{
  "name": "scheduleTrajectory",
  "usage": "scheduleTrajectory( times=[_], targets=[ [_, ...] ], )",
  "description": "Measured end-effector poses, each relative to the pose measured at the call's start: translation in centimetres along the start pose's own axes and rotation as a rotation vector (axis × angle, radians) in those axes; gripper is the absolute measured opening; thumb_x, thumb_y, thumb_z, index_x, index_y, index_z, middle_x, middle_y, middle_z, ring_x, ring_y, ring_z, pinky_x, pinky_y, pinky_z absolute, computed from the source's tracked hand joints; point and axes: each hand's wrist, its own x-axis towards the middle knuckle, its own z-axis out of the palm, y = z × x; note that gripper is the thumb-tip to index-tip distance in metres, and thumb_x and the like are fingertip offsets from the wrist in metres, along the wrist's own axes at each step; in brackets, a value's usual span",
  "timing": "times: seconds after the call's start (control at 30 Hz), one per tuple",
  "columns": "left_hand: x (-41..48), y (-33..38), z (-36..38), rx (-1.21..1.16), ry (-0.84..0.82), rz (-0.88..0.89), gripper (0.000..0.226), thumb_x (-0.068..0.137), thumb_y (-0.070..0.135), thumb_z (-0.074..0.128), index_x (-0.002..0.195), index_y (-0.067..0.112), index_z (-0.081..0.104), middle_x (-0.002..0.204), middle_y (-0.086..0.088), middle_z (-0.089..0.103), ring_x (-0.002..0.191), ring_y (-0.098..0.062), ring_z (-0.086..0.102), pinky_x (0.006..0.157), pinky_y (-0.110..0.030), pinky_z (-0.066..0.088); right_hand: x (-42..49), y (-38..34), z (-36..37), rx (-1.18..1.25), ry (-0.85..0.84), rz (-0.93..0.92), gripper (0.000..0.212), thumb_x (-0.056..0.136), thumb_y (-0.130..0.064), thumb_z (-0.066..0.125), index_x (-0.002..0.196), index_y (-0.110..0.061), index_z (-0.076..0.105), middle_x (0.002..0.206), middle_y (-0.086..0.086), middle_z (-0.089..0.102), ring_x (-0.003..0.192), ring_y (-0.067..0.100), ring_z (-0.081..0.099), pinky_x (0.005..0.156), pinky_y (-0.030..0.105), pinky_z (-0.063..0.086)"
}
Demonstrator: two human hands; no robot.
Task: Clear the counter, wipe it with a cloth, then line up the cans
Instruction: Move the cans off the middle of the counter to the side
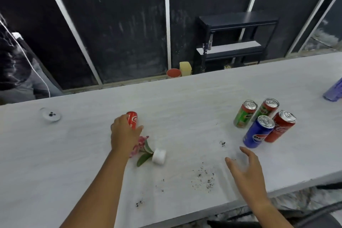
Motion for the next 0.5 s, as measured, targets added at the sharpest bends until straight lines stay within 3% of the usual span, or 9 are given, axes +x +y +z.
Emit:
scheduleTrajectory(
  times=[0.13,0.23,0.37,0.43,0.5],
  targets=[
    [2.3,-3.0,-0.9,0.056,-0.073,-0.124,0.086,0.085,0.052,0.084,0.151,0.010,0.048,0.143,-0.018,0.058,0.131,-0.040,0.056,0.102,-0.054,0.053,-1.0,1.1,0.0,-0.130,0.000,-0.033,0.067,0.089,-0.068,0.067,0.147,-0.043,0.046,0.144,-0.020,0.050,0.140,0.014,0.047,0.119,0.047,0.041],
    [3.1,-3.6,-0.6,-0.006,-0.175,-0.155,0.064,0.089,0.053,0.079,0.131,0.010,0.060,0.117,-0.014,0.070,0.103,-0.033,0.068,0.091,-0.048,0.058,-1.3,1.4,0.2,-0.232,0.004,-0.080,0.066,0.091,-0.066,0.065,0.147,-0.038,0.046,0.146,-0.013,0.052,0.138,0.016,0.047,0.117,0.046,0.042],
    [3.2,-3.8,-0.1,-0.119,-0.167,-0.134,0.048,0.089,0.046,0.080,0.124,0.014,0.068,0.098,-0.003,0.073,0.087,-0.025,0.071,0.082,-0.041,0.058,-1.1,1.3,0.5,-0.261,0.022,-0.052,0.064,0.093,-0.062,0.067,0.148,-0.036,0.046,0.150,-0.008,0.053,0.140,0.018,0.047,0.119,0.050,0.042],
    [2.9,-3.5,0.1,-0.181,-0.149,-0.125,0.048,0.088,0.045,0.080,0.126,0.017,0.068,0.096,0.001,0.071,0.084,-0.022,0.071,0.083,-0.041,0.059,-1.2,1.3,0.5,-0.281,0.021,-0.054,0.063,0.094,-0.061,0.068,0.148,-0.037,0.046,0.151,-0.007,0.053,0.141,0.019,0.047,0.119,0.052,0.043],
    [2.5,-2.8,0.5,-0.243,-0.127,-0.101,0.053,0.091,0.048,0.079,0.133,0.019,0.065,0.107,0.000,0.072,0.090,-0.022,0.072,0.088,-0.045,0.062,-1.2,1.3,0.5,-0.282,0.014,-0.049,0.063,0.094,-0.061,0.067,0.148,-0.037,0.046,0.151,-0.007,0.052,0.141,0.020,0.047,0.119,0.053,0.042]
  ],
)
